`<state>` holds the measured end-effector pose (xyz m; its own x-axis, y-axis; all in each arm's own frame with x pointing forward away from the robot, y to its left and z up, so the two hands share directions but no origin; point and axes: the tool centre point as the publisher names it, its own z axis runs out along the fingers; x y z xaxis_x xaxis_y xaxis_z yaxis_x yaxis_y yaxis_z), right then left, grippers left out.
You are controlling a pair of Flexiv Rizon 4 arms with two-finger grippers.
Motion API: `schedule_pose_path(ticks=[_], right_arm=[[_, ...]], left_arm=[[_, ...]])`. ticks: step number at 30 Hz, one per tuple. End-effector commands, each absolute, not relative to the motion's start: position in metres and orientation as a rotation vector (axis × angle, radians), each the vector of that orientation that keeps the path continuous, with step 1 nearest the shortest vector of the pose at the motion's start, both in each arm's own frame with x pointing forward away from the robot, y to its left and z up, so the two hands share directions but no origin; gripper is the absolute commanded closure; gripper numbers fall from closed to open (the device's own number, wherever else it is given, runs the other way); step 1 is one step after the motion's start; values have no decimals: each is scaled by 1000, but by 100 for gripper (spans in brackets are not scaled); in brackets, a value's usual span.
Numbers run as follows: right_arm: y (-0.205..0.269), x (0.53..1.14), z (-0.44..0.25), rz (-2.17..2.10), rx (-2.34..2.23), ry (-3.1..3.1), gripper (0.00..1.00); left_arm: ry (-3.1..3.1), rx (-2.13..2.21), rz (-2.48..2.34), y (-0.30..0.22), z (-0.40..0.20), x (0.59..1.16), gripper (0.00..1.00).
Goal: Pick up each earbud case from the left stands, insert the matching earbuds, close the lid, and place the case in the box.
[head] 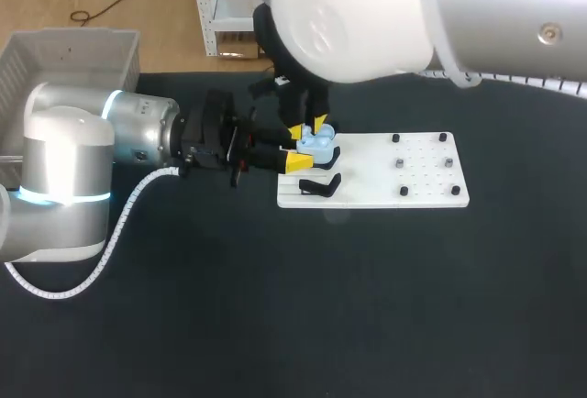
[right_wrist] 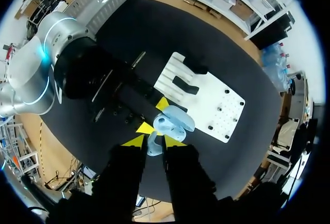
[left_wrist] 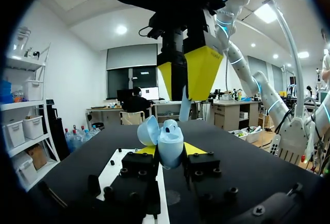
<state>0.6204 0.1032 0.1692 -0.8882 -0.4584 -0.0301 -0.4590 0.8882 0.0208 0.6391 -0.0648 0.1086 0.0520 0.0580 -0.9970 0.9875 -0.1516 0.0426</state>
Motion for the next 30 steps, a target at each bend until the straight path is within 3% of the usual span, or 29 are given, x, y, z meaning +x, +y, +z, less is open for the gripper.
schedule_pose_path(ticks=[1, 30], right_arm=[[99, 616, 167, 52, -703, 3007, 100], [97, 634, 152, 101, -612, 3064, 100]], left_arm=[[1143, 1390, -1255, -65, 108, 640, 100], [1143, 1390, -1255, -65, 108, 640, 100]])
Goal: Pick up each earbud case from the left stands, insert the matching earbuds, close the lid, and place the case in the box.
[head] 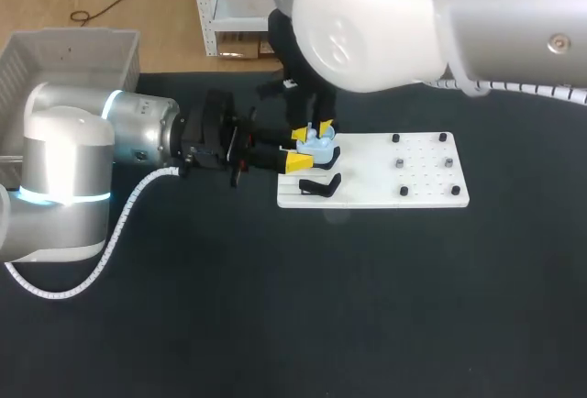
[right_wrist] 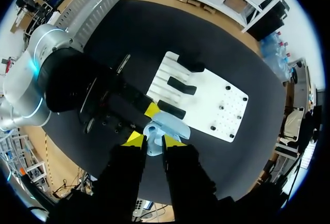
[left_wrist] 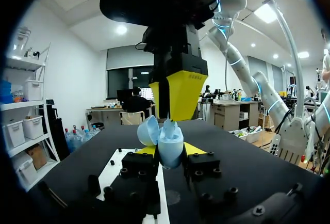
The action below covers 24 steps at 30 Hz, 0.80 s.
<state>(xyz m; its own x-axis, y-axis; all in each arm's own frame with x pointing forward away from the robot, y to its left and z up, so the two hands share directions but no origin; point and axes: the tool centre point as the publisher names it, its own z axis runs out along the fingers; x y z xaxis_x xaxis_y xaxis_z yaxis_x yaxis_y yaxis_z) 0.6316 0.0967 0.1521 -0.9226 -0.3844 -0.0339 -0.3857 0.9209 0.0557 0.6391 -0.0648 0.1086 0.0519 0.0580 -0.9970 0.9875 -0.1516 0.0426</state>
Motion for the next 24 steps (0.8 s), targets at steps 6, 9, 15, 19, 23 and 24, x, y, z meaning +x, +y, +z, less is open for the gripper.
schedule_pose_path(ticks=[6, 9, 15, 19, 23, 24], right_arm=[[99, 637, 151, 104, -610, 3067, 100], [98, 639, 150, 105, -607, 3070, 100], [99, 641, 147, 105, -608, 3078, 100], [99, 643, 145, 106, -608, 3084, 100], [99, 644, 144, 107, -609, 3092, 100], [99, 644, 144, 108, -610, 3093, 100]], left_arm=[[1143, 1390, -1255, -65, 108, 640, 100], [1143, 1390, -1255, -65, 108, 640, 100], [1143, 1390, -1255, -65, 108, 640, 100], [1143, 1390, -1255, -65, 108, 640, 100], [1143, 1390, -1255, -65, 108, 640, 100], [1143, 1390, -1255, -65, 108, 640, 100]])
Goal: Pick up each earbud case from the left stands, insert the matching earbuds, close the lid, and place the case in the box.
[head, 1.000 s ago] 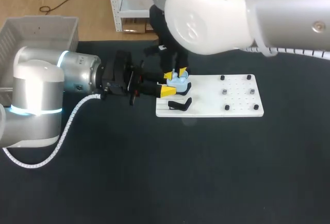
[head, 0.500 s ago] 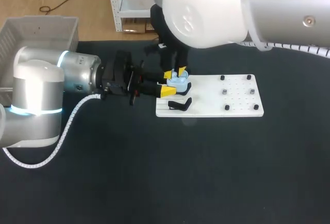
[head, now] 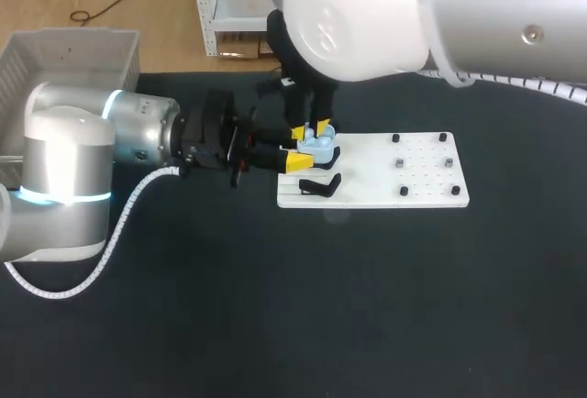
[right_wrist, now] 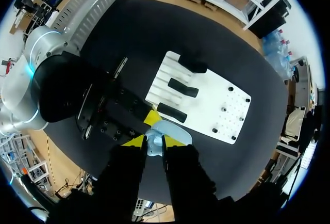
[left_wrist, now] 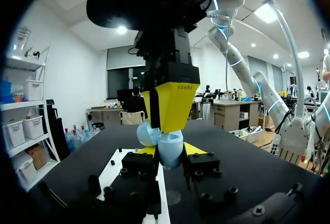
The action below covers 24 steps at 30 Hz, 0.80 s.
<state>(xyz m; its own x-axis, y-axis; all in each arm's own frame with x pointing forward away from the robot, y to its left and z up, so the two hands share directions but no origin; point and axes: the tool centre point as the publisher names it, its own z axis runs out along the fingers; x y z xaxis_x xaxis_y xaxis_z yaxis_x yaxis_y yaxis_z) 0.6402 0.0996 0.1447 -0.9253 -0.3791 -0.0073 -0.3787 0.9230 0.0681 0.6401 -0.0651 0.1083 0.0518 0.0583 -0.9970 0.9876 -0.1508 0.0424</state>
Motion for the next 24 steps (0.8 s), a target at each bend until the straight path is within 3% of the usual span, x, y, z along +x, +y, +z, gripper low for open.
schedule_pose_path(ticks=[1, 3, 4, 5, 8, 24], right_arm=[[99, 644, 144, -108, 606, -3066, 88], [99, 643, 145, -108, 607, -3064, 58], [99, 642, 146, -110, 607, -3063, 51], [98, 641, 148, -112, 606, -3062, 23], [96, 635, 154, -139, 601, -3071, 1], [47, 681, 168, -407, 165, -3244, 0]], left_arm=[[1143, 1390, -1255, -65, 108, 640, 100], [1143, 1390, -1255, -65, 108, 640, 100], [1143, 1390, -1255, -65, 108, 640, 100], [1143, 1390, -1255, -65, 108, 640, 100], [1143, 1390, -1255, -65, 108, 640, 100], [1143, 1390, -1255, -65, 108, 640, 100]])
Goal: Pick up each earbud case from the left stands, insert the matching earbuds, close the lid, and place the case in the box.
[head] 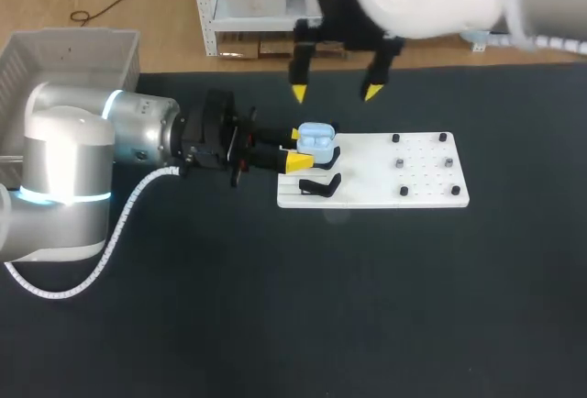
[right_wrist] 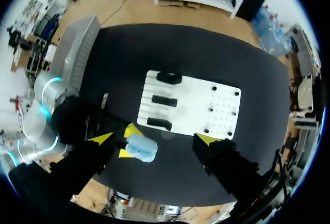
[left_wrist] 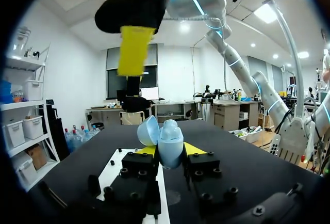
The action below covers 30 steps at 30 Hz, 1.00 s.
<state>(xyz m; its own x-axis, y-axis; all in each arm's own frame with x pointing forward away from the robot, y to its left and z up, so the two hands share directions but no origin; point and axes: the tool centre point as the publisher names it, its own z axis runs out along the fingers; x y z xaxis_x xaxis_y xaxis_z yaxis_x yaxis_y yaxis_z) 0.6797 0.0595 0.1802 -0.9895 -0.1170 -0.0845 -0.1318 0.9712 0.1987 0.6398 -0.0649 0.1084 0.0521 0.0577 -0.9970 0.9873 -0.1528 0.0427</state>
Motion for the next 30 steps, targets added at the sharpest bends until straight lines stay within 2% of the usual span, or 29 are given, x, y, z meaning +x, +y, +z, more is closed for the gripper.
schedule_pose_path(ticks=[1, 12, 30], right_arm=[[46, 684, 164, 365, -136, 2988, 0], [43, 690, 135, 365, -89, 3046, 0], [44, 667, 136, 362, -101, 3106, 0]], left_arm=[[1143, 1390, -1255, -65, 108, 640, 100], [1143, 1390, -1255, -65, 108, 640, 100], [1143, 1390, -1255, -65, 108, 640, 100]])
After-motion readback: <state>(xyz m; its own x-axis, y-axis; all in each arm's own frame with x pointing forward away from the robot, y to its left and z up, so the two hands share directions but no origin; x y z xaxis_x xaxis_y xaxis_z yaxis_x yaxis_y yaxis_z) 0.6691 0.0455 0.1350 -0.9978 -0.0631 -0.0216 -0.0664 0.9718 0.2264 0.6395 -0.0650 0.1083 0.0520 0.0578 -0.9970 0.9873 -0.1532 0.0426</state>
